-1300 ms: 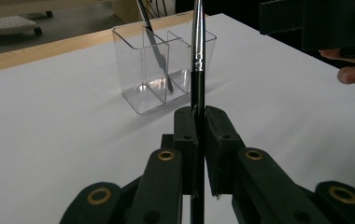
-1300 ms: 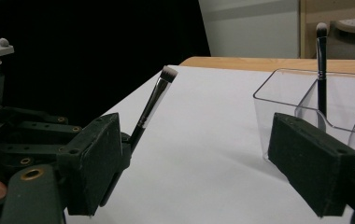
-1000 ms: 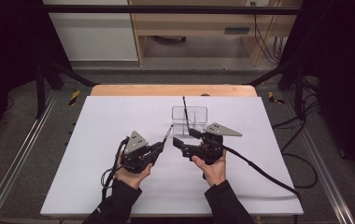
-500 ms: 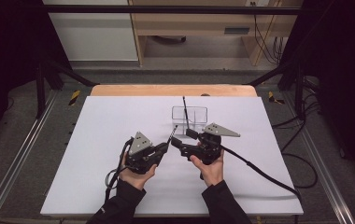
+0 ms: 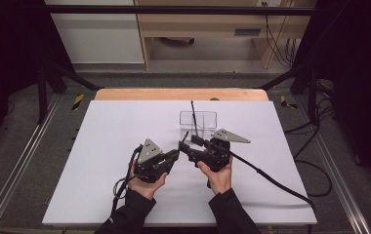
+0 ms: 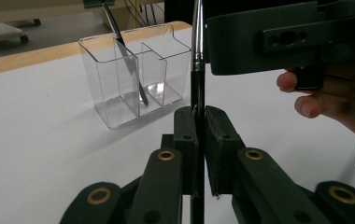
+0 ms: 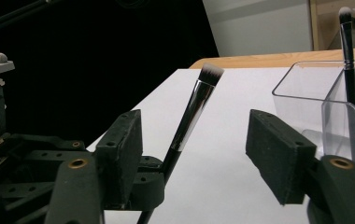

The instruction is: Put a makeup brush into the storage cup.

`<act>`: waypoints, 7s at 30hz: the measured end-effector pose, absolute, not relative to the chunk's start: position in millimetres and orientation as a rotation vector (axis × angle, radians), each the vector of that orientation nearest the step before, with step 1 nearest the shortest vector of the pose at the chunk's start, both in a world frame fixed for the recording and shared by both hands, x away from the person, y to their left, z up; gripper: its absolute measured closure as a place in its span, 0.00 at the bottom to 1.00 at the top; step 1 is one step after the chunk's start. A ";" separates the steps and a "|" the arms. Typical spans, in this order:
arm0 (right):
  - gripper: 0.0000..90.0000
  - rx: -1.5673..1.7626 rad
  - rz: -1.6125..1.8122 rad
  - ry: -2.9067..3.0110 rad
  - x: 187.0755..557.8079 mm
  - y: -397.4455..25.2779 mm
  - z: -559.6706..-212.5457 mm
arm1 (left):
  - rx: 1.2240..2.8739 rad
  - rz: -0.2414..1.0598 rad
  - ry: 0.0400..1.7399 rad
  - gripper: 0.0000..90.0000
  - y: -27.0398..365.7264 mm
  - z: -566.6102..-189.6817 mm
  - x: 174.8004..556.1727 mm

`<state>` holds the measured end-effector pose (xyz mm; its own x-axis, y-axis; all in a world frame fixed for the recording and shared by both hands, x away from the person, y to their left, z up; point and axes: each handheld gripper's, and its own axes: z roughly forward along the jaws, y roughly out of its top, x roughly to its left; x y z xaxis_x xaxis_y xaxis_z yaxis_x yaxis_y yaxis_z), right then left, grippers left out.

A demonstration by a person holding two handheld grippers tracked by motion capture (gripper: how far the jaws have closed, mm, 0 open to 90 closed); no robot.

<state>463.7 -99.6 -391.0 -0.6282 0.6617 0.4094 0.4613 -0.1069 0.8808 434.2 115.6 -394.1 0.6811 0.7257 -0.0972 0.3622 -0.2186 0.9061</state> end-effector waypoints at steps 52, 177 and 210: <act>0.93 1.317 1.940 2.002 462.4 -96.6 -392.9 | 1.795 0.414 0.856 0.93 106.8 -393.1 429.0; 0.93 1.168 1.600 1.773 565.4 -140.9 -343.6 | 1.861 0.473 0.920 0.13 233.9 -410.8 439.1; 0.93 1.209 1.533 1.807 592.9 -122.2 -365.6 | 1.866 0.473 0.921 0.13 233.7 -411.3 439.2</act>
<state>592.9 -122.2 -365.6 -0.4969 0.8491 0.1791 0.3155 -0.0156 0.9488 439.2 233.7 -411.3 0.6387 0.7664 -0.0677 0.3913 -0.2478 0.8862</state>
